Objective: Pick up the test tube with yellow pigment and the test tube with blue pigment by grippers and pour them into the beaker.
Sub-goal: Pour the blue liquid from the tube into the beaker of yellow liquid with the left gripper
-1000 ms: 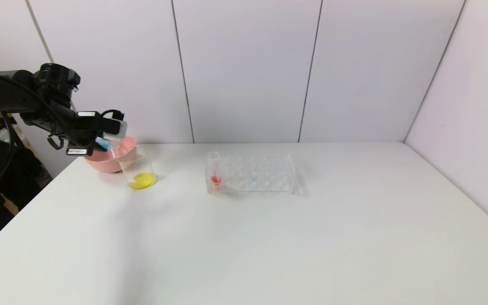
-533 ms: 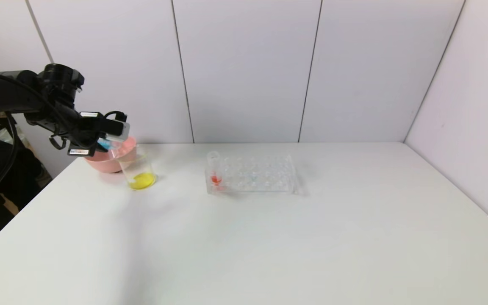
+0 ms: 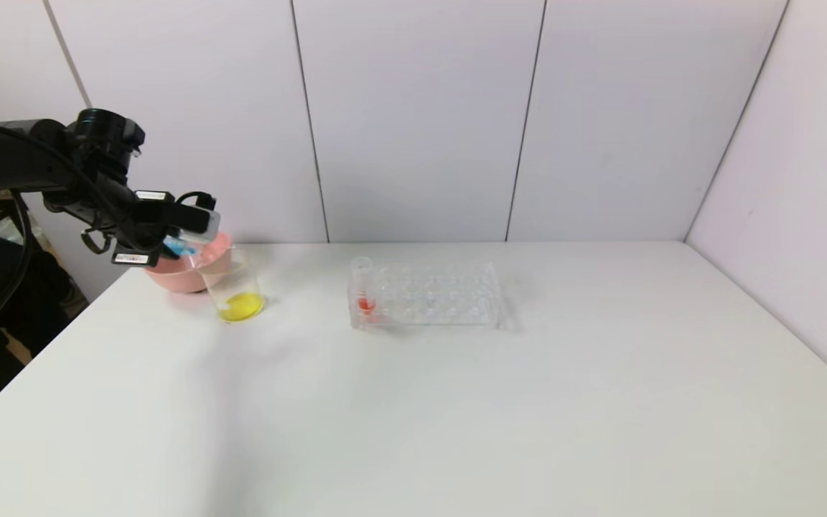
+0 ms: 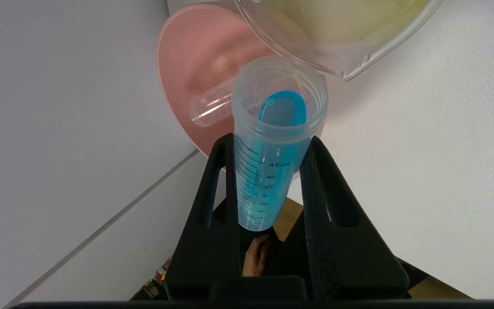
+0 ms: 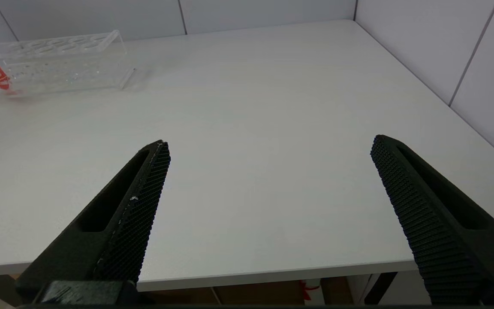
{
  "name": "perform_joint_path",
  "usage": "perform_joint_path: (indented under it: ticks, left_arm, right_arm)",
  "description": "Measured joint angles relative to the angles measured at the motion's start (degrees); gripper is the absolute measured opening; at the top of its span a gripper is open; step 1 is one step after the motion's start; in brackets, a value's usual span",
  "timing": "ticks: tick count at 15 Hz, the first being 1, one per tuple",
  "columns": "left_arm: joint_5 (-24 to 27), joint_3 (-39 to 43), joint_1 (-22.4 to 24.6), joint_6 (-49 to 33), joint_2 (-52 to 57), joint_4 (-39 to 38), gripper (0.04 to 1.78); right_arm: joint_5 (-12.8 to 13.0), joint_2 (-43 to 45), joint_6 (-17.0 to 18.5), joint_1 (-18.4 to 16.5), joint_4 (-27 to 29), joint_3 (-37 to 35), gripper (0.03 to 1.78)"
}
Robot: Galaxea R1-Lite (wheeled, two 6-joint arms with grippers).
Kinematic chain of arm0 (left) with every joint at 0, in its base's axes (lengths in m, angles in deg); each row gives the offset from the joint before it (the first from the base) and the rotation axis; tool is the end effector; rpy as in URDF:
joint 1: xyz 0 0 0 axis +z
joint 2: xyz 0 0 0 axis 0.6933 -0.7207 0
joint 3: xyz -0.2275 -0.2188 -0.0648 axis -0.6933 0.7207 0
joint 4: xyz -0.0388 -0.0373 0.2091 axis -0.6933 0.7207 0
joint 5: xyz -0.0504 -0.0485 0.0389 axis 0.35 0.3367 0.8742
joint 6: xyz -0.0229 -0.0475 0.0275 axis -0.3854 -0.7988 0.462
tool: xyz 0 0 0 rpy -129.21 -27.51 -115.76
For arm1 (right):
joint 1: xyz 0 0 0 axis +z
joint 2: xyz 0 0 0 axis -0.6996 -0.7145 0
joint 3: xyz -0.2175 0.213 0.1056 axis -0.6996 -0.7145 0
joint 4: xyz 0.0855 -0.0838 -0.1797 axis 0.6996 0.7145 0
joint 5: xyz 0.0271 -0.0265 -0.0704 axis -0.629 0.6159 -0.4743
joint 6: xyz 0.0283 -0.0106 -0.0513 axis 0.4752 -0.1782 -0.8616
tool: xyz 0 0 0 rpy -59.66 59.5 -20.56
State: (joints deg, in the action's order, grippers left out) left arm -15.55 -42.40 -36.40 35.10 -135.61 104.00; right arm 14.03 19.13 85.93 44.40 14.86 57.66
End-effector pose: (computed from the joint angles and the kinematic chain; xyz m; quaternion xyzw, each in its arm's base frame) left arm 0.4845 0.0612 0.2083 0.6579 0.2930 -0.2626 0.6422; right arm 0.0195 -0.0023 0.0761 0.0474 -0.0030 -0.0190 0.9987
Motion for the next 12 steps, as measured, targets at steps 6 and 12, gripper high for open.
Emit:
perform_joint_path:
  ticks: [6,12]
  left_arm:
    - [0.0,0.0,-0.2,0.1,0.1,-0.2,0.44]
    - [-3.0,0.0,-1.5,0.1,0.1,-1.0,0.44]
  right_arm:
    - [0.0,0.0,0.0,0.0,0.0,0.0,1.71]
    - [0.0,0.0,0.0,0.0,0.0,0.0,1.71]
